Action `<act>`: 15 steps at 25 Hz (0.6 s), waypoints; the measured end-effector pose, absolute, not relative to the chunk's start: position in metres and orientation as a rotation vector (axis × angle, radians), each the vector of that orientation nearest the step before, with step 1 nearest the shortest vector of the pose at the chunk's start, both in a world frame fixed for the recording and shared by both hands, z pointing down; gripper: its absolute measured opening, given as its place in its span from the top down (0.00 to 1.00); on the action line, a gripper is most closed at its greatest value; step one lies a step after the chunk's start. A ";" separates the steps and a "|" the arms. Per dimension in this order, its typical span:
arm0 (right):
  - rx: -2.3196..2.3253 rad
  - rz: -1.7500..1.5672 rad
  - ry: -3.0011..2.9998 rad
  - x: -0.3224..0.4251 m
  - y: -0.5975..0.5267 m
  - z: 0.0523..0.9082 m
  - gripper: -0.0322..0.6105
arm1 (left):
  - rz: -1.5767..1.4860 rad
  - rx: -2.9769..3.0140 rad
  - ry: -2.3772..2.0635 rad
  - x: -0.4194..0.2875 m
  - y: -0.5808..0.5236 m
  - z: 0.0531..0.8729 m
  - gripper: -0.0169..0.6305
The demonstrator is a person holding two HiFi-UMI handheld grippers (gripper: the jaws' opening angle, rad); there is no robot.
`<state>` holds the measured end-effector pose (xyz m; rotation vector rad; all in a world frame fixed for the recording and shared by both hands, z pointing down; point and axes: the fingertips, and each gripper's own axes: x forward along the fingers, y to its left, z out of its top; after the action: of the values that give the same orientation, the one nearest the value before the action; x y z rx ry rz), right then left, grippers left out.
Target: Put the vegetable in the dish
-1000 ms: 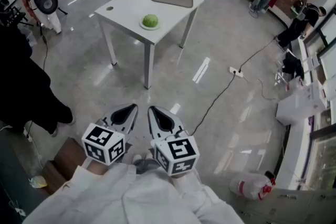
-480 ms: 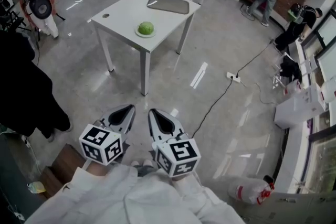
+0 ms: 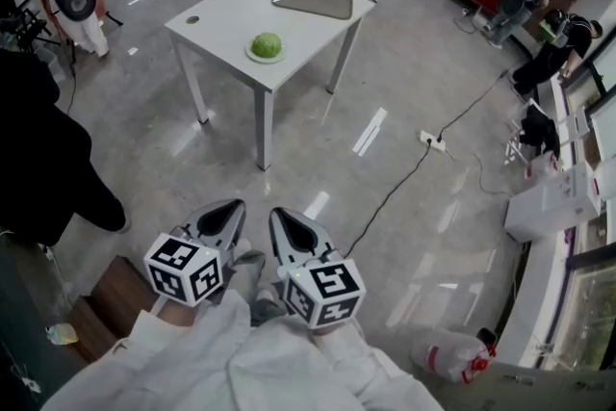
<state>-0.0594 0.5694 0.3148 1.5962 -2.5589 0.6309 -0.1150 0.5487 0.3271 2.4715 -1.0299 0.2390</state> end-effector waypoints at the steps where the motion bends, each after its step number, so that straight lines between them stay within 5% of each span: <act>1: 1.600 0.630 -2.561 -0.057 0.564 0.315 0.93 | 0.242 2.472 -1.029 -0.113 0.542 0.328 0.96; 15: 1.680 0.665 -2.528 -0.050 0.399 0.316 0.93 | 0.294 2.474 -0.926 -0.108 0.379 0.338 0.96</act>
<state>-0.0496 0.3993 0.3163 1.6795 -2.5276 0.6654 -0.1077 0.3792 0.3376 2.4744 -0.9260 0.2936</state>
